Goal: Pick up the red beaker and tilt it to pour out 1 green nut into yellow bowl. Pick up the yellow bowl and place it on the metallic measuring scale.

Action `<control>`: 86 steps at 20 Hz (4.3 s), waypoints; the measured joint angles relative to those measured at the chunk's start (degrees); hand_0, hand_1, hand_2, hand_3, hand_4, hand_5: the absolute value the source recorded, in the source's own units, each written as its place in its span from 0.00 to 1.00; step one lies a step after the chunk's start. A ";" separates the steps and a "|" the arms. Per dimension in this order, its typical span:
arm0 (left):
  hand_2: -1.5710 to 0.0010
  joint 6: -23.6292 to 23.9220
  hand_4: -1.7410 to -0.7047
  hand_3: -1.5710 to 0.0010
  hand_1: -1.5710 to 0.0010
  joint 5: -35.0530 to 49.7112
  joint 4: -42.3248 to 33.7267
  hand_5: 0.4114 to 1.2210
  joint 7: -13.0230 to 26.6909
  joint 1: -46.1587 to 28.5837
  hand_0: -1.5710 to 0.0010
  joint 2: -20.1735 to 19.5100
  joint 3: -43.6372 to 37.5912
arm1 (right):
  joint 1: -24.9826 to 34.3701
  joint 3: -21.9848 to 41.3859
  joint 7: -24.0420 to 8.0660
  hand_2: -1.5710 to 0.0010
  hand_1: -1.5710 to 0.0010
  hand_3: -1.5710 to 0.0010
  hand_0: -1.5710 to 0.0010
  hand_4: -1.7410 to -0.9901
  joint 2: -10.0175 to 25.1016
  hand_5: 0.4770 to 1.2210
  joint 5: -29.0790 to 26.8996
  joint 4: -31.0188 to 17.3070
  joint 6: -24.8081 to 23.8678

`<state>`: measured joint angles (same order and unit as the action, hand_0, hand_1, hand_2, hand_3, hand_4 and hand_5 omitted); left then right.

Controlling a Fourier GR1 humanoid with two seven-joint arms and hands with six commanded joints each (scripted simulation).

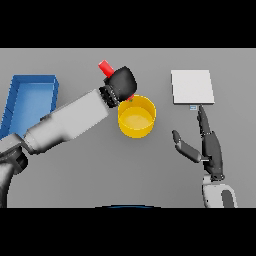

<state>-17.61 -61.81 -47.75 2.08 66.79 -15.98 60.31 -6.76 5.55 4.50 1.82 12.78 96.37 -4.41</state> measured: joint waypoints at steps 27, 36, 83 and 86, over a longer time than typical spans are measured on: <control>0.02 4.12 0.02 0.12 0.00 7.71 21.83 1.00 -6.22 27.10 0.00 -5.52 -3.27 | 1.12 0.96 1.72 1.00 1.00 1.00 1.00 0.72 -1.09 0.16 0.65 -0.62 -0.47; 0.00 14.44 0.00 0.09 0.00 35.76 30.00 1.00 0.78 17.48 0.00 -16.83 -26.76 | 1.62 0.35 3.57 1.00 1.00 1.00 1.00 0.69 0.38 0.15 -0.29 -1.34 0.66; 0.99 31.77 0.93 0.99 0.99 72.30 -20.92 0.36 27.59 -34.43 0.99 -33.01 -29.36 | 7.00 5.59 1.35 1.00 1.00 1.00 1.00 0.69 6.51 0.31 8.45 -1.76 4.80; 1.00 31.84 0.92 1.00 1.00 72.68 -21.57 0.37 27.75 -34.53 0.99 -33.05 -29.46 | 11.10 7.88 -1.11 1.00 1.00 1.00 1.00 0.63 10.34 0.29 11.20 -2.67 9.37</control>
<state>14.22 10.87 -69.32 29.83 32.26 -49.03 30.84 4.34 13.43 3.39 12.17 23.98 93.69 4.96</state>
